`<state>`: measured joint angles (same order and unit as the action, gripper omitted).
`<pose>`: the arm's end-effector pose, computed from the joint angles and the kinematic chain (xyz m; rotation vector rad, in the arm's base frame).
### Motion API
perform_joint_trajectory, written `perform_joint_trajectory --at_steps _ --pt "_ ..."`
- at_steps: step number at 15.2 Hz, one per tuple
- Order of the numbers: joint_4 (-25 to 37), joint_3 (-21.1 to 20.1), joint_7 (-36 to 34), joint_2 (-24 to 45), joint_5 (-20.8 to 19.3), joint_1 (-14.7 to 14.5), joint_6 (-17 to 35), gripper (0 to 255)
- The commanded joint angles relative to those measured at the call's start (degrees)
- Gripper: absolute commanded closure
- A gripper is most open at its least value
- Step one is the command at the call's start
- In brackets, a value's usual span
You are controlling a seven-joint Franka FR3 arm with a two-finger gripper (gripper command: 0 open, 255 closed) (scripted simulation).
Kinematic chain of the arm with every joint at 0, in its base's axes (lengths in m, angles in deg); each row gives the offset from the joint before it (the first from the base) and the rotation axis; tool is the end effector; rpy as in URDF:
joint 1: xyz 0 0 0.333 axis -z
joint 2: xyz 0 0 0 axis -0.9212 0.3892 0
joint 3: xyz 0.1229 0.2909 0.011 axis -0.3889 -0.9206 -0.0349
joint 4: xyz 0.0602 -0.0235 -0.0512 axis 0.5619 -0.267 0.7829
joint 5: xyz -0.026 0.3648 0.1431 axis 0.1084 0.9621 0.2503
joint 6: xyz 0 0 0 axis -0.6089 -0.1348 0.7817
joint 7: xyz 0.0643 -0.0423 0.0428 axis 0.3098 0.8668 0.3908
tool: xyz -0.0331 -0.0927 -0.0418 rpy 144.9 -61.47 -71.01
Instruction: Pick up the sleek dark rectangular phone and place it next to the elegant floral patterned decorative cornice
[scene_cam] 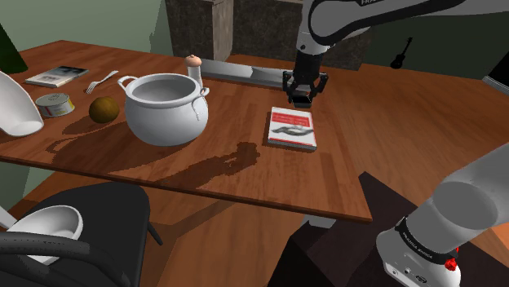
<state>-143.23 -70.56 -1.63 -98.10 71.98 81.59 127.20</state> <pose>0.4984 0.0446 0.4743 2.9095 -1.0056 0.0099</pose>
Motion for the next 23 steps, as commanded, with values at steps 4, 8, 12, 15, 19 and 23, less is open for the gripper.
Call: perform_joint_trajectory --at_steps 4,8,12,15,19,23 --pt "8.64 2.00 3.00 8.18 -3.00 2.38 -0.68 255" --pt "16.76 3.47 5.36 15.05 -5.02 3.85 -2.06 255" --pt "26.35 4.80 7.68 22.45 -6.74 4.93 -4.32 255" --pt "34.82 5.72 9.45 28.53 -7.87 5.46 -6.71 255" --pt "41.56 6.49 10.84 34.15 -8.76 5.74 -7.81 255" --pt "38.97 6.58 10.56 34.48 -8.93 5.84 -4.91 255"
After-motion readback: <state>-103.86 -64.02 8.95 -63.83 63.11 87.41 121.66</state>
